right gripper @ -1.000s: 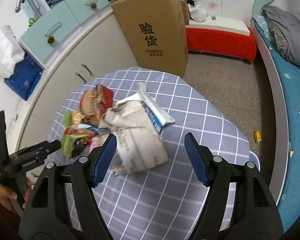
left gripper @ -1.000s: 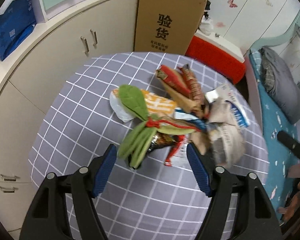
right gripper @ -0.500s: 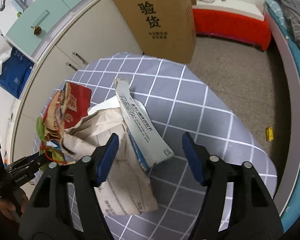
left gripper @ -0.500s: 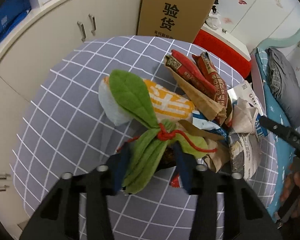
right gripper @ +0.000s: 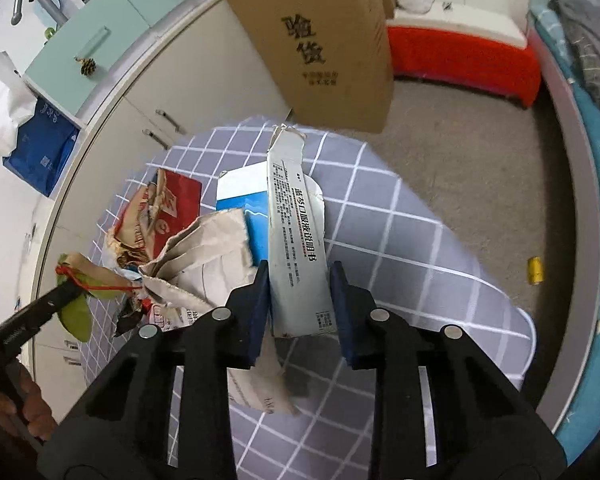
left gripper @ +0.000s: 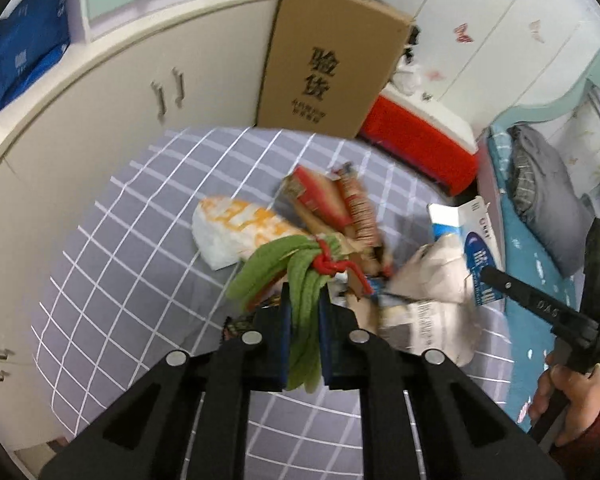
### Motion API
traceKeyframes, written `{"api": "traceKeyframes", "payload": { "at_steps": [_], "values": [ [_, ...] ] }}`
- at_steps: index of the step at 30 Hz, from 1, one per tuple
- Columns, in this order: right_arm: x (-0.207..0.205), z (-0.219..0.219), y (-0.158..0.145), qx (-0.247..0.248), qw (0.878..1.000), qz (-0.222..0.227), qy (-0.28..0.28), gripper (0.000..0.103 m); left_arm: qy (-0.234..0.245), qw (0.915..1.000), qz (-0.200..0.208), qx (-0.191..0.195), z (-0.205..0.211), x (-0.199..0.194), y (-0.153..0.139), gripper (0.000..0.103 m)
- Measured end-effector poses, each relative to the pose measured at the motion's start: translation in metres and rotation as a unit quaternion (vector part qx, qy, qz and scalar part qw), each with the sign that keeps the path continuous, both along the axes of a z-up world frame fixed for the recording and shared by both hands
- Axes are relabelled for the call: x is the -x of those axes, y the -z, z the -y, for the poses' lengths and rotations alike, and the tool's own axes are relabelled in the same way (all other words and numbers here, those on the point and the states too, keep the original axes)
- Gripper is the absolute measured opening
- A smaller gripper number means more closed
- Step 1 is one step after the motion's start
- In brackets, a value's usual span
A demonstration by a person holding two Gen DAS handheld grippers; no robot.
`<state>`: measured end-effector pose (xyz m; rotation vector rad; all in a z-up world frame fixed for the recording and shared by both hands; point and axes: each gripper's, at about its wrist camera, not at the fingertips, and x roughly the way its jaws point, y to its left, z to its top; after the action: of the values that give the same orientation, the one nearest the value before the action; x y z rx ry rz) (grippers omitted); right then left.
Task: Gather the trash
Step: 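Grasp the white-blue box with the right gripper while the left grasps the green cloth bundle, then carry the white-blue box and green bundle toward the blue bucket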
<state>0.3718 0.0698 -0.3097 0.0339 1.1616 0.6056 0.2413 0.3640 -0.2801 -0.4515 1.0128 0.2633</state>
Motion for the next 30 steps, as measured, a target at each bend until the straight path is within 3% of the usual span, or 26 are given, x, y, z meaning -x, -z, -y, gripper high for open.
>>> {"api": "traceKeyframes", "payload": {
  "at_steps": [9, 18, 22, 30],
  "values": [
    [0.042, 0.047, -0.058, -0.014, 0.997, 0.051, 0.057, 0.03, 0.065, 0.9958, 0.064, 0.006, 0.043, 0.011, -0.057, 0.011],
    [0.087, 0.111, -0.094, -0.03, 0.991, 0.071, 0.11, 0.03, 0.158, 0.9837, 0.082, 0.024, 0.12, 0.005, -0.084, 0.011],
    [0.103, 0.15, -0.103, -0.032, 0.987, 0.08, 0.139, 0.03, 0.21, 0.9733, 0.09, 0.023, 0.172, -0.003, -0.094, 0.011],
    [0.124, 0.268, -0.106, -0.032, 0.973, 0.083, 0.212, 0.03, 0.279, 0.957, 0.076, 0.026, 0.29, -0.019, -0.091, 0.011]
  ]
}}
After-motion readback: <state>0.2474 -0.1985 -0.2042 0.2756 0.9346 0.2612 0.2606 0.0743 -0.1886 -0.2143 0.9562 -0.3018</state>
